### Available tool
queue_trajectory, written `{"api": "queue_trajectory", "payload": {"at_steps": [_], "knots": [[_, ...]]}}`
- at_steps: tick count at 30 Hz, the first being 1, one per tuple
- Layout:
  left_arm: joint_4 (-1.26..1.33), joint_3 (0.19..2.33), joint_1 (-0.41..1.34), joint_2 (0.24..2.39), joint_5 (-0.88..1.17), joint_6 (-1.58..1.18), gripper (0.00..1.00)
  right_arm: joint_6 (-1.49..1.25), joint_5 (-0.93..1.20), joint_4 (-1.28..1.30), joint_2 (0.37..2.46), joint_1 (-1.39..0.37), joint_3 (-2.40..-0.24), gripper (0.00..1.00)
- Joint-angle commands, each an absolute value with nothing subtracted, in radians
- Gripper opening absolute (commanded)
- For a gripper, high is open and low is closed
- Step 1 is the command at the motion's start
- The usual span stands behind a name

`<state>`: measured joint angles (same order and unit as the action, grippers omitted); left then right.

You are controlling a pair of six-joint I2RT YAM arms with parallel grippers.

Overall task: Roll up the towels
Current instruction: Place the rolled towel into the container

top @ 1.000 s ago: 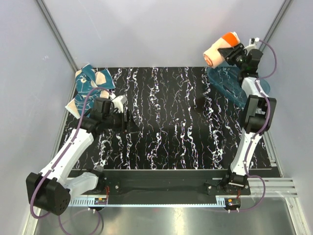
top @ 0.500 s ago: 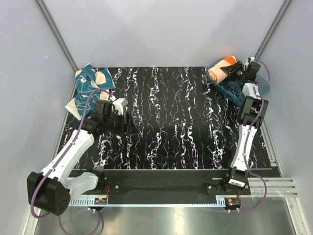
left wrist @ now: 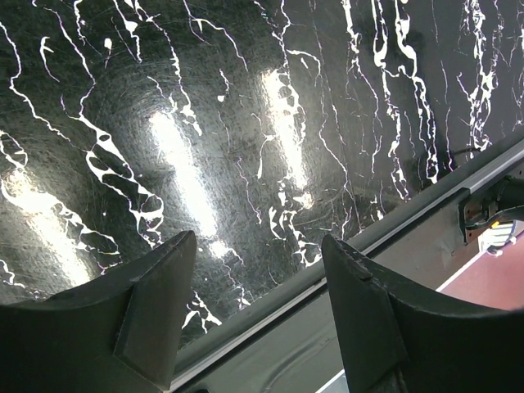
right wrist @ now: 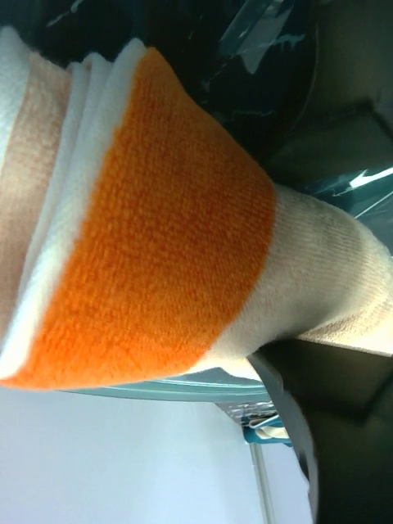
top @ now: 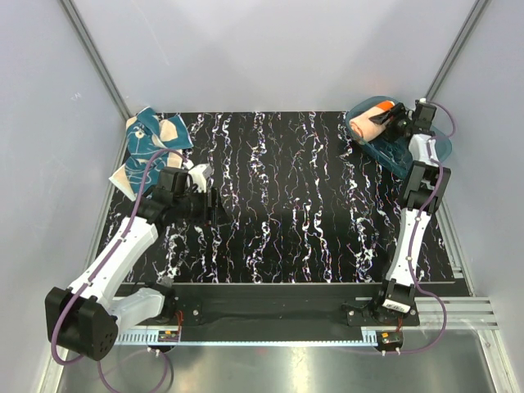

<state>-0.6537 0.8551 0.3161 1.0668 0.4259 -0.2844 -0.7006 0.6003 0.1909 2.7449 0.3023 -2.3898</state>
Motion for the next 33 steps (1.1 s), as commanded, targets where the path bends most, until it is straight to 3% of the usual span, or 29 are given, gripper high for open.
{"api": "queue_trajectory", "payload": {"at_steps": [1,14,25,33], "knots": [[-0.612,0.845,0.311,1.046,0.408,-0.272,0.67,-0.617,0.554,0.35,2.754,0.313,-2.45,0.79],[-0.609,0.844,0.311,1.037,0.399,-0.273,0.67,-0.601,0.546,0.363,2.626,0.318,-2.385,1.0],[-0.607,0.844,0.313,1.017,0.394,-0.273,0.67,-0.558,0.411,0.465,2.427,0.348,-2.206,1.0],[-0.607,0.844,0.311,1.023,0.365,-0.279,0.67,-0.56,0.463,0.371,2.205,0.342,-1.978,1.0]]}}
